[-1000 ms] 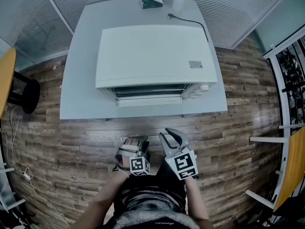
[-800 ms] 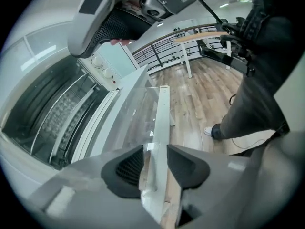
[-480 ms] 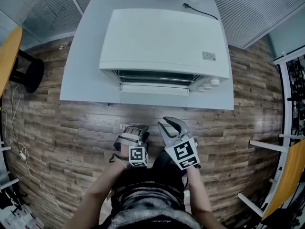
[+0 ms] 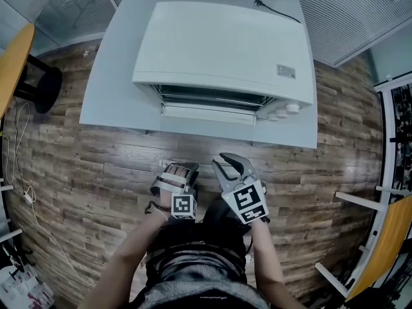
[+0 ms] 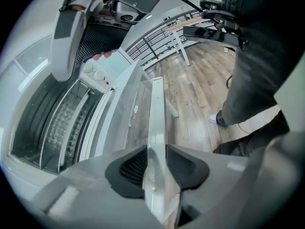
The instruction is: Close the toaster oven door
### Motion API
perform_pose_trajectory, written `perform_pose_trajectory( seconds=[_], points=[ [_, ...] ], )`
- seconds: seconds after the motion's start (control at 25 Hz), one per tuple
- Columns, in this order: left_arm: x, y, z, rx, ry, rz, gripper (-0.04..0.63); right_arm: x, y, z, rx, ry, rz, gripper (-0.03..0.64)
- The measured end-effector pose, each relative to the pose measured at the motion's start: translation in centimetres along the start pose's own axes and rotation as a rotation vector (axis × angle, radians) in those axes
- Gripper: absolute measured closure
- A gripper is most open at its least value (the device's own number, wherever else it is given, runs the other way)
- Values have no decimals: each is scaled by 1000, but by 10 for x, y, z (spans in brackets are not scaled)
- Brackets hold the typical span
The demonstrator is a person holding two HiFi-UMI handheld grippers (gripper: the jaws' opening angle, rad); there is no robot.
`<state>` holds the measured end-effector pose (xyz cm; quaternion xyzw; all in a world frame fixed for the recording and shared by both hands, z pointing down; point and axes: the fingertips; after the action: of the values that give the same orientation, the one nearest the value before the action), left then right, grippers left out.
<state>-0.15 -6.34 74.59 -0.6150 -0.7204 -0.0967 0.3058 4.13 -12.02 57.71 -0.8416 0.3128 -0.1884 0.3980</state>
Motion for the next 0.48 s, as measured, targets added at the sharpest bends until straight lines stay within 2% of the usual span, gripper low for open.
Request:
perform_pose_trajectory(
  seconds=[0.16,0.36,0.48],
  points=[
    [-6,-1,3,-16,-4,-11,465,1,-4,2,-12,7,17,528],
    [-6,3,12,-15,-41,22,466,3,-7,6,-24,9,33,528],
    [-12,4,17,-16,-15,17,472,3,-10,8,-33,16,47,528]
  ],
)
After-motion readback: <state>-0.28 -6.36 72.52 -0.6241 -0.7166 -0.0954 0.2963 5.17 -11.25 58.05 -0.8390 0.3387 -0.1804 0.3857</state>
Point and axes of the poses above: the fingertips, and each gripper's own axes: z backward along the fingers, x to its right, y out of its top, and after that the axes turned 3 degrees about -x, right-handed
